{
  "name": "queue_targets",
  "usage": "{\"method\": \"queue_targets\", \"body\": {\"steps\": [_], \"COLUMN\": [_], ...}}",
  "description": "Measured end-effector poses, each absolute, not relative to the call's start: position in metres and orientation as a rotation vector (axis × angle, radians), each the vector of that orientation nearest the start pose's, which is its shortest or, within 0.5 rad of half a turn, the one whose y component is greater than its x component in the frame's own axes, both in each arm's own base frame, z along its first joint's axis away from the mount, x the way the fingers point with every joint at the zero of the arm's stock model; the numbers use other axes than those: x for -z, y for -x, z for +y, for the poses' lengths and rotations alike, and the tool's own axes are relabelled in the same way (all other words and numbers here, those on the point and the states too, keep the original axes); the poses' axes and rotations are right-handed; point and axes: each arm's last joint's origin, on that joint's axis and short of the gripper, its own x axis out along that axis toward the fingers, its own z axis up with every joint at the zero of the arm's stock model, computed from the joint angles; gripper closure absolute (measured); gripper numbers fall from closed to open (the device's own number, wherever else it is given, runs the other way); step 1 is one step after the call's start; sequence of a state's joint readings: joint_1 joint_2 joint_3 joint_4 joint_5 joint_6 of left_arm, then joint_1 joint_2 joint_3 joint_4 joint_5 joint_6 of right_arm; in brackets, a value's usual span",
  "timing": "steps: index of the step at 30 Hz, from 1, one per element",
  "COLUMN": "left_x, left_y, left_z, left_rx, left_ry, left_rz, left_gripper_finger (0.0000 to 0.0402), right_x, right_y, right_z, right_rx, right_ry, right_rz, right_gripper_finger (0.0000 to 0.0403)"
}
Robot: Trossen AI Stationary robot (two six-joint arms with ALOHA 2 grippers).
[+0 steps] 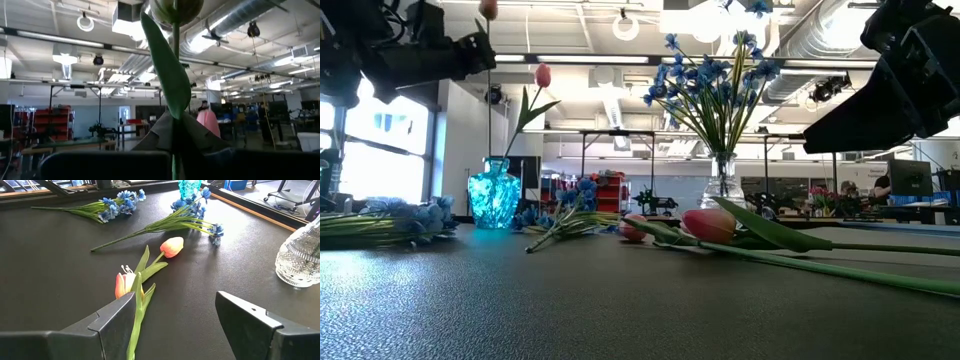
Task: Sort flowers into vase by color
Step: Put the left pink flower into the blue vase
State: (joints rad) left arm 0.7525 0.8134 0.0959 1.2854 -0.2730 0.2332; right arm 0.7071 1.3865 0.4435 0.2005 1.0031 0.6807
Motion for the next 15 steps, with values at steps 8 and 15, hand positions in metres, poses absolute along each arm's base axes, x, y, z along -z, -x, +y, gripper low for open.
{"method": "queue_targets", "body": {"steps": [8,15], "left_x": [-0.225,-0.218], "left_y": [-0.101,-0.104], "left_z": [0.106,0.109], "left_rx": [-1.081,-1.082], "left_ry": [-0.313,-0.318], "left_rz": [-0.388,-0.290], "left_gripper_finger": [0.0371,0.0321], "right_x": [-0.144,-0.144], "right_y": [-0.187,-0.187], "right_z": [0.128,0.128], "right_rx": [0.424,0.424], "right_ry": [-0.101,-0.101], "right_rz": [0.362,0.362], "right_gripper_finger": [0.0133,0.0133]}}
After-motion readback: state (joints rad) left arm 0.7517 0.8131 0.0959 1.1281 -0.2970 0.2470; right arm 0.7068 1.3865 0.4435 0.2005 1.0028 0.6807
